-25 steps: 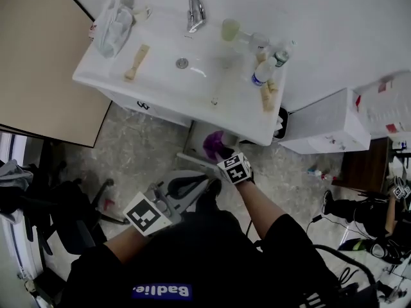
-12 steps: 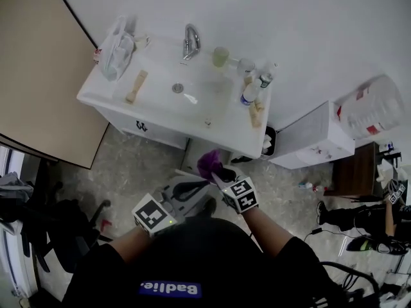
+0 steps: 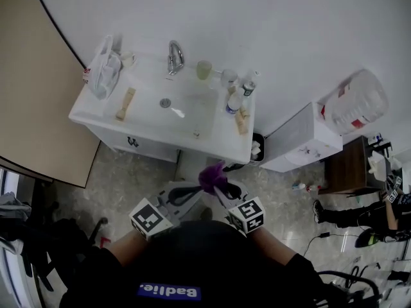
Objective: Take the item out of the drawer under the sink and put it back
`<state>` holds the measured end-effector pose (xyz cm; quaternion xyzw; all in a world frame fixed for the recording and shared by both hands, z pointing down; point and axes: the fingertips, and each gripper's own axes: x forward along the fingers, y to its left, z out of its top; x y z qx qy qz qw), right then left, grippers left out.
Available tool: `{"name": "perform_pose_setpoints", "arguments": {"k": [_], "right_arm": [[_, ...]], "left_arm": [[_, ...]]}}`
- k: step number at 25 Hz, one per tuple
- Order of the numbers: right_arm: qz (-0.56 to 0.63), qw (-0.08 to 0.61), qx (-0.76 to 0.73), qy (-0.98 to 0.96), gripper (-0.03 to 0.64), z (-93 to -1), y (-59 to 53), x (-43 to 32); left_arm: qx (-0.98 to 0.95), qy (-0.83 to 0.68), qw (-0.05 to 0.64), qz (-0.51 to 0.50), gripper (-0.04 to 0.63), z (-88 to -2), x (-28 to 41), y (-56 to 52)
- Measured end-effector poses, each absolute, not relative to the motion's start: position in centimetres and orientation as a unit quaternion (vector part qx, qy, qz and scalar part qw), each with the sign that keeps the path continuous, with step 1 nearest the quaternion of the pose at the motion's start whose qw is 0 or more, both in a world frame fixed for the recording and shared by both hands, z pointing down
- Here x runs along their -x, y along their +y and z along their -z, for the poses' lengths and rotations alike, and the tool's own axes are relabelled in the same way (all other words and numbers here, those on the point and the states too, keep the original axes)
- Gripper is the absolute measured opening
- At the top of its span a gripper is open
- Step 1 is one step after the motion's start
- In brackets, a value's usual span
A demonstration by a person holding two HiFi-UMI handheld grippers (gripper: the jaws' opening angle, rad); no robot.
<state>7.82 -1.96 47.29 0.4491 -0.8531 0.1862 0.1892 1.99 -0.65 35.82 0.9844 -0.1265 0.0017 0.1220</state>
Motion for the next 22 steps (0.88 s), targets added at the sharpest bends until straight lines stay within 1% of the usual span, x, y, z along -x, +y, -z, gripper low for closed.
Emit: {"name": "perform_pose_setpoints", "arguments": {"k": [4, 9, 17, 22], "right_arm": [[-0.164, 0.156, -0.458, -0.86, 0.071, -44.0, -1.5, -7.6], [-0.132, 0.111, -0.462, -0.87, 0.071, -39.8, -0.9, -7.5], [-0.119, 0.061, -0.461, -0.877, 0.071, -37.3, 1.0, -7.4], [-0.111, 0.062, -0.46, -0.879, 0.071, -36.4, 2.1, -7.5]], "left_arm": [[-0.986, -0.12, 0.117, -0.008, -0.005, -36.2, -1.9, -0.6], [-0.983, -0.127, 0.13, -0.017, -0.006, -36.5, -1.7, -1.0], [-0.981, -0.143, 0.13, -0.024, -0.005, -36.4, -1.7, -1.2], [-0.982, -0.139, 0.123, -0.031, -0.006, -36.1, -2.2, -0.2]]}}
